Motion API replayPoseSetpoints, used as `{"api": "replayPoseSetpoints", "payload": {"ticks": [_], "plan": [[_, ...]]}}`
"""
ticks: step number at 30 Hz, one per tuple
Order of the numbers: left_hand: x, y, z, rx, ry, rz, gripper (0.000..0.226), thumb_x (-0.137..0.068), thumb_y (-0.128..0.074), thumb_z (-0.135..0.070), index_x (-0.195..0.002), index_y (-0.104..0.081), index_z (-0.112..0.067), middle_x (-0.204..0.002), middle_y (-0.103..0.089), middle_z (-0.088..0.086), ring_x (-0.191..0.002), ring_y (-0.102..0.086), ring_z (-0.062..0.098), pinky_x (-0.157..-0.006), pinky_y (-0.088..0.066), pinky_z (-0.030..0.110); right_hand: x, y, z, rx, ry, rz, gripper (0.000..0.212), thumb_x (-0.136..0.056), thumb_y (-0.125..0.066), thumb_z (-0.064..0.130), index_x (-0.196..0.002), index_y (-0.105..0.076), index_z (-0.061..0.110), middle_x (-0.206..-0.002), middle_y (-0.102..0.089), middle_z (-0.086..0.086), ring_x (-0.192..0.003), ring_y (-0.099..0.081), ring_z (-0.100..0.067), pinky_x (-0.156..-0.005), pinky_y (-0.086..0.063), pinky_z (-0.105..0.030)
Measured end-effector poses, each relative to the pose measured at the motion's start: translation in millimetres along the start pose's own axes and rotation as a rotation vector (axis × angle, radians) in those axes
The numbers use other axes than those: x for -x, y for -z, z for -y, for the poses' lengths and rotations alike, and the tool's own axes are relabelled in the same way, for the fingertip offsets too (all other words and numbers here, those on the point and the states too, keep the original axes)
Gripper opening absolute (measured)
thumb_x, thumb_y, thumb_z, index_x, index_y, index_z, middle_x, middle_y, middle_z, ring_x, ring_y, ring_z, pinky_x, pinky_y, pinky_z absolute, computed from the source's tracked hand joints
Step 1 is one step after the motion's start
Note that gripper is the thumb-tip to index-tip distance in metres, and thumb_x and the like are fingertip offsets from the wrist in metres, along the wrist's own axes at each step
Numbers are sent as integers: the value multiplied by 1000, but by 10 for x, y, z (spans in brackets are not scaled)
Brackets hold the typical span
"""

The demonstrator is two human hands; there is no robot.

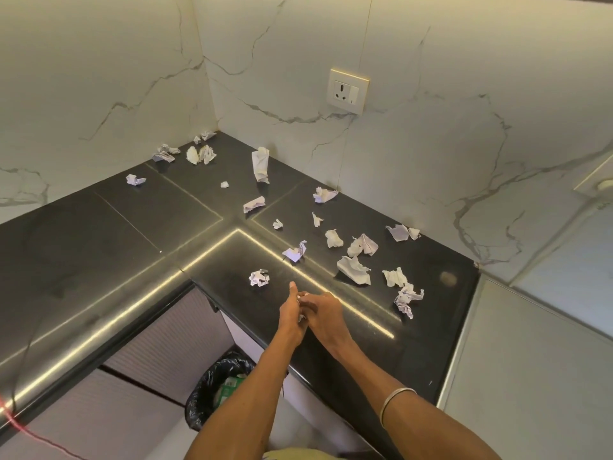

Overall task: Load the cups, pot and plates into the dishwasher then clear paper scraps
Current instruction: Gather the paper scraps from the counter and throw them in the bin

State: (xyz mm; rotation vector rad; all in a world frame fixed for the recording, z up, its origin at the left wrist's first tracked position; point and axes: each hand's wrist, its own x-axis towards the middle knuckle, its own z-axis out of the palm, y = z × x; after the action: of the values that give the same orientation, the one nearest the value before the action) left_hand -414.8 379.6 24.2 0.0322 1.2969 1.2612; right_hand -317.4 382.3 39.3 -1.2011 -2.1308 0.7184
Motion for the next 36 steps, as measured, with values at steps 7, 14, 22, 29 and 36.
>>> {"api": "replayPoseSetpoints", "payload": {"ticks": [7, 14, 22, 29, 36], "plan": [[-24, -226, -34, -14, 56, 59, 39, -94, -59, -46, -72, -61, -13, -59, -57, 1, -45, -45, 11, -43, -36, 22, 149, 398, -118, -69, -175, -339, 25, -90, -63, 2, -104, -74, 19, -97, -73, 9, -90, -65, -1, -80, -55, -23], [143, -619, 242, -7, 112, 238, 41, -93, -57, -52, -83, -61, -13, -61, -52, -1, -47, -44, 9, -37, -31, 21, 167, 986, -766, 363, -578, -427, 57, -83, -72, 7, -135, -55, 20, -147, -45, -4, -140, -36, -28, -113, -35, -46], [86, -555, 209, 18, 94, 248, 40, -93, -55, -52, -78, -59, -15, -60, -50, -2, -45, -44, 9, -39, -35, 21, 396, 1053, -1125, 124, -656, -345, 36, -90, -69, 14, -125, -61, 14, -133, -52, -6, -118, -54, -26, -100, -46, -33], [74, -564, 222, 40, 85, 232, 43, -94, -52, -54, -82, -60, -13, -62, -51, 0, -50, -47, 11, -46, -40, 24, 287, 955, -894, 50, -639, -428, 34, -86, -72, 13, -120, -67, 13, -112, -63, -10, -96, -54, -13, -83, -45, -23], [40, -629, 213, 101, 91, 198, 49, -97, -45, -52, -97, -65, -7, -80, -67, 10, -68, -65, 19, -60, -54, 30, 110, 758, -359, -180, -409, -388, 30, -83, -76, 17, -112, -72, 20, -95, -68, 9, -80, -66, 0, -71, -52, -12]]}}
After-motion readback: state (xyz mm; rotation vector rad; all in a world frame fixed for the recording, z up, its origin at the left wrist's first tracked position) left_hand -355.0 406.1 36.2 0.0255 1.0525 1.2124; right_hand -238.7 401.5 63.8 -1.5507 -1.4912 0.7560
